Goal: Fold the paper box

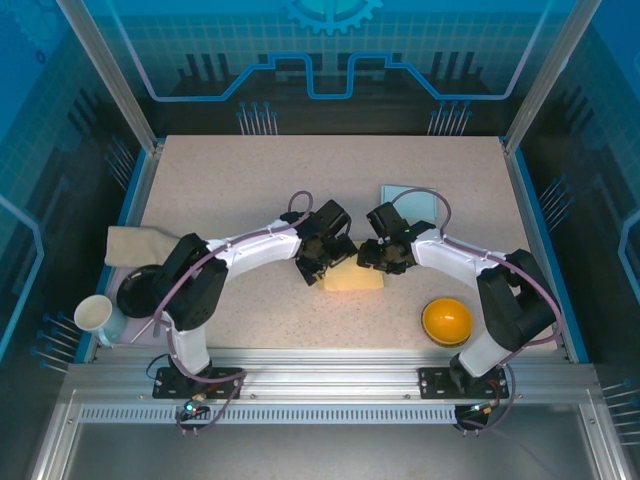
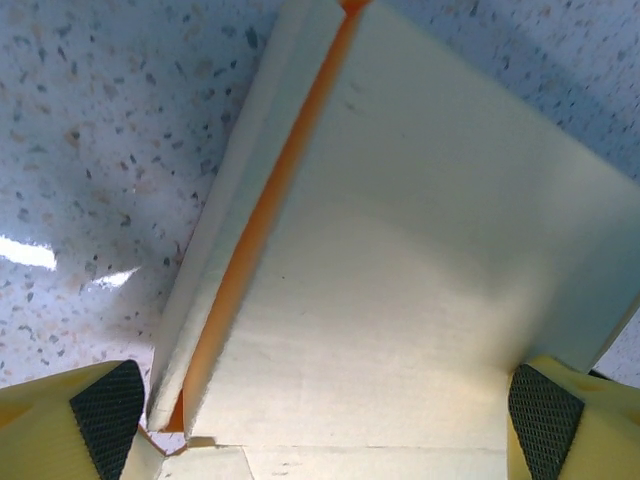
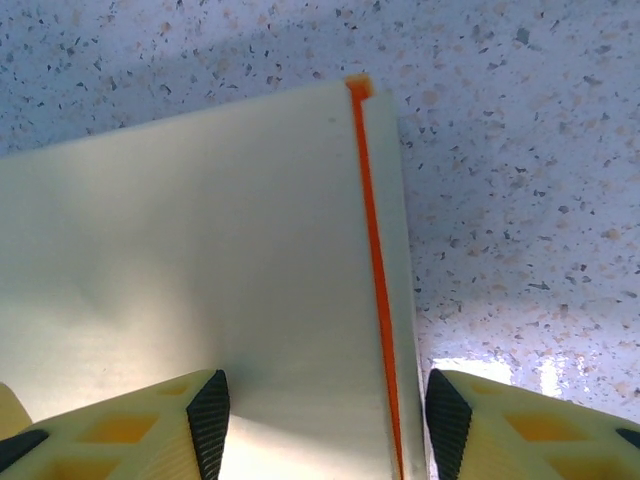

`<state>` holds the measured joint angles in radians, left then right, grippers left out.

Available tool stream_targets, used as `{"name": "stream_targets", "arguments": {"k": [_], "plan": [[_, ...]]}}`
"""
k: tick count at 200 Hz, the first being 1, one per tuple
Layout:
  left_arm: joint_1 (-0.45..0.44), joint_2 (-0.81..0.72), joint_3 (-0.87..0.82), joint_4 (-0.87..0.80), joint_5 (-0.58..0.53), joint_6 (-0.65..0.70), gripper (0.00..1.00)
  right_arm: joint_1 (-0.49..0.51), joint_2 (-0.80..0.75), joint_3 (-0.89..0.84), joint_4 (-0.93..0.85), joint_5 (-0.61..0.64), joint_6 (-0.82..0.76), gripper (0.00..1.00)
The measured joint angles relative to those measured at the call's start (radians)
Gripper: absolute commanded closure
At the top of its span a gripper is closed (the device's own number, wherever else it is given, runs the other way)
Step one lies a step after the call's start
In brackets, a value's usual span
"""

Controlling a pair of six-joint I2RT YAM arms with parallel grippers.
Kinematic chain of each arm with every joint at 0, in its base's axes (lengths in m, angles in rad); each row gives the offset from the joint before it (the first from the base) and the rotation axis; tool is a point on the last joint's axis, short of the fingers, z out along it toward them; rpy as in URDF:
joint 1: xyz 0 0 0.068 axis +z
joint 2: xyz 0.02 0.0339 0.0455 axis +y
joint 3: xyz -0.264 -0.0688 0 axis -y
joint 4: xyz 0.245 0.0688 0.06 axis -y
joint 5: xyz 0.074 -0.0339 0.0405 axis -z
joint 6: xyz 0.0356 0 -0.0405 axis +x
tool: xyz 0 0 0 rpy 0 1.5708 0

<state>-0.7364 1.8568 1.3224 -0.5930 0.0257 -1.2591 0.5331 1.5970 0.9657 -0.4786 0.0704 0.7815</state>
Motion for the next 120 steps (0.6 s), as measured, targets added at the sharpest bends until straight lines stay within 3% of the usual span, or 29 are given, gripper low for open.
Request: {"name": "stream_targets", "arguments": {"k": [120], "plan": [[-0.013,0.021,0.077,-0.143,0.042,-0.120,0.01,-0.004,0.013,0.003,-0.002,-0.003,0.027,0.41]]}}
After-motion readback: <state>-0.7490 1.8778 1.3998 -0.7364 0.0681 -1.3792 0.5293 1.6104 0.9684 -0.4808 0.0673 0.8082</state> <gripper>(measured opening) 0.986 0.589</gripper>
